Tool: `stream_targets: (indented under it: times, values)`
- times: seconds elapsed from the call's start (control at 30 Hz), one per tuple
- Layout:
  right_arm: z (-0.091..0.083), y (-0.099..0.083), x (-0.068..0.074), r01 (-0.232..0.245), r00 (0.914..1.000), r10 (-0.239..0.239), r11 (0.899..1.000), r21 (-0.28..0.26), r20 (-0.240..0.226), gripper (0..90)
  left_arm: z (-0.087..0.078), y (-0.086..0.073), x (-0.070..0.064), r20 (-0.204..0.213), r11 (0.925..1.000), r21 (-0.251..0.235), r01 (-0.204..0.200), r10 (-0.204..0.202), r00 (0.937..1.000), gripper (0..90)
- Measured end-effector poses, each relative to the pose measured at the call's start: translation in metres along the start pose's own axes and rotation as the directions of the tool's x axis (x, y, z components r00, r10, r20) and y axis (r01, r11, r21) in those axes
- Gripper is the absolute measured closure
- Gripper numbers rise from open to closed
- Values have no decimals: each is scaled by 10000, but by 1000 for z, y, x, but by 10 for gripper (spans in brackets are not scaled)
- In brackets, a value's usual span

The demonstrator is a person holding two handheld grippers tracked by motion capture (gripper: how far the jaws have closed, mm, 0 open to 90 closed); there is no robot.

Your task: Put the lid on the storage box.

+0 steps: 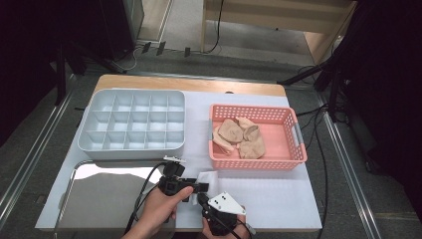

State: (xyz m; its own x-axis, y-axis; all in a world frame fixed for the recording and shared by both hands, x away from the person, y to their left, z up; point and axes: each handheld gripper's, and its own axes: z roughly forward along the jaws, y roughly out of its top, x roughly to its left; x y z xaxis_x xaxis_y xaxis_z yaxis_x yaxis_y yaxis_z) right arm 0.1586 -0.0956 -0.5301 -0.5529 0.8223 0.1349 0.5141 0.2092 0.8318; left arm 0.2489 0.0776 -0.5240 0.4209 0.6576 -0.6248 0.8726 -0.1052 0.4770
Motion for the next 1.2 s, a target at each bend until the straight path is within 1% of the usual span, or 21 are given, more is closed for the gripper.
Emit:
stream_targets:
  times: [0.07, 0.17, 0.2, 0.33, 0.43, 0.47, 0.5, 0.57, 0.63, 0.67, 0.7, 0.73, 0.77, 0.87, 0.97, 1.0, 1.03, 1.07, 1.13, 1.17, 1.2]
  values:
    - [0, -1, 0, -6, 10000, 6, 10000, 12, 15, 894, 1, 0, 0, 20, 10000, 15, -9, 9, 10000, 498]
    - [1, -2, 0, -15, 10000, 15, 10000, 17, -27, 896, 2, -1, 0, 125, 10000, -13, -63, 63, 9999, 594]
    - [1, -2, -1, -8, 10000, 8, 10000, 11, -41, 896, 2, -1, -1, 169, 9999, -33, -140, 141, 9998, 623]
    - [0, -1, -2, -63, 9999, 63, 10000, 34, -133, 892, 0, -2, -4, 66, 9990, -165, -413, 414, 9991, 699]
    - [-3, -1, -4, -99, 9997, 98, 9999, -69, -222, 880, -1, -2, -5, 29, 9980, -288, -558, 559, 9984, 717]
    - [-3, -1, -4, -177, 9995, 176, 9998, -60, -251, 877, -2, -3, -5, -4, 9971, -374, -660, 660, 9978, 720]
    - [-5, -1, -5, -187, 9996, 185, 9998, -100, -235, 876, -4, -2, -6, -102, 9958, -454, -795, 791, 9968, 723]
    - [-8, 0, -7, -203, 9997, 202, 9997, -140, -140, 858, -9, -2, -8, -245, 9937, -685, -884, 869, 9959, 727]
    - [-11, -1, -10, -296, 9994, 292, 9993, -219, -164, 838, -13, -2, -9, -510, 9905, -848, -1080, 1039, 9933, 729]
    - [-12, 0, -12, -297, 9994, 292, 9992, -277, -164, 823, -15, -2, -9, -611, 9893, -830, -1203, 1155, 9914, 729]
    - [-14, 0, -13, -261, 9996, 259, 9992, -314, -67, 795, -17, -2, -9, -641, 9885, -809, -1280, 1230, 9903, 730]
    - [-14, 0, -14, -248, 9997, 248, 9990, -363, -8, 776, -18, -3, -10, -774, 9869, -841, -1377, 1313, 9883, 730]
    - [-16, 1, -17, -205, 9998, 203, 9988, -453, -33, 750, -20, -4, -10, -835, 9857, -870, -1446, 1375, 9870, 730]
    - [-17, 2, -23, -227, 9997, 230, 9983, -540, 63, 666, -25, -4, -12, -792, 9831, -996, -1538, 1462, 9861, 730]
    - [-18, 4, -34, -423, 9988, 436, 9975, -560, 222, 582, -30, -6, -13, -855, 9773, -1153, -1779, 1686, 9820, 730]
    - [-19, 5, -37, -586, 9979, 600, 9967, -564, 243, 555, -31, -6, -12, -869, 9764, -1236, -1771, 1671, 9821, 730]
    - [-20, 5, -42, -650, 9972, 671, 9959, -630, 317, 528, -32, -7, -11, -776, 9761, -1301, -1741, 1650, 9832, 729]
    - [-21, 6, -46, -646, 9969, 673, 9958, -651, 406, 509, -34, -7, -9, -673, 9752, -1384, -1729, 1649, 9840, 729]
    - [-24, 7, -55, -599, 9962, 645, 9953, -762, 590, 468, -35, -7, -8, -631, 9752, -1423, -1698, 1623, 9847, 729]
    - [-26, 7, -61, -517, 9955, 584, 9949, -871, 751, 444, -35, -7, -8, -596, 9746, -1438, -1717, 1646, 9846, 729]
    - [-29, 8, -66, -416, 9950, 501, 9944, -976, 861, 435, -36, -6, -9, -634, 9733, -1411, -1808, 1734, 9828, 729]
